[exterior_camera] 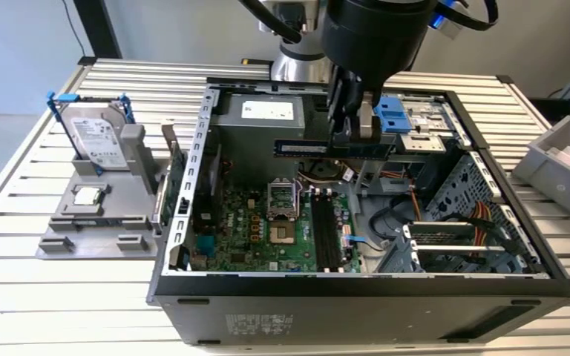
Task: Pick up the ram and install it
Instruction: 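Pick up the ram and move it above insertion slot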
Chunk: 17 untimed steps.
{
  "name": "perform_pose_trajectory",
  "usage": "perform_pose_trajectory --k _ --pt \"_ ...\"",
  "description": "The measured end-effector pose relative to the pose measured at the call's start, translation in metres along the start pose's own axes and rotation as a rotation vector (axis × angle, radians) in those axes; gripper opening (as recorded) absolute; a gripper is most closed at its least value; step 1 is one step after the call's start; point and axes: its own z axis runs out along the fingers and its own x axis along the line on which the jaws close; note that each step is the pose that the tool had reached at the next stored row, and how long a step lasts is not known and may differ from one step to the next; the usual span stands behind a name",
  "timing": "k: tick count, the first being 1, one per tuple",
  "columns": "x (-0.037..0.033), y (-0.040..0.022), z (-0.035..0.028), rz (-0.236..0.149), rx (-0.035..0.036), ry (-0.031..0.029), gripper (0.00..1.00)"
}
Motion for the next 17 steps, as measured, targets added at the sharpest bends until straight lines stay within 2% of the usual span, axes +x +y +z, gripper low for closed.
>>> perform_pose_trajectory --k 9,17 --pt "-0.0004 -0.0003 0.0000 0.000 0.0000 0.0000 0.00" --pt "-0.0056 -0.0029 0.0005 0.001 0.0000 0.0000 0.00"
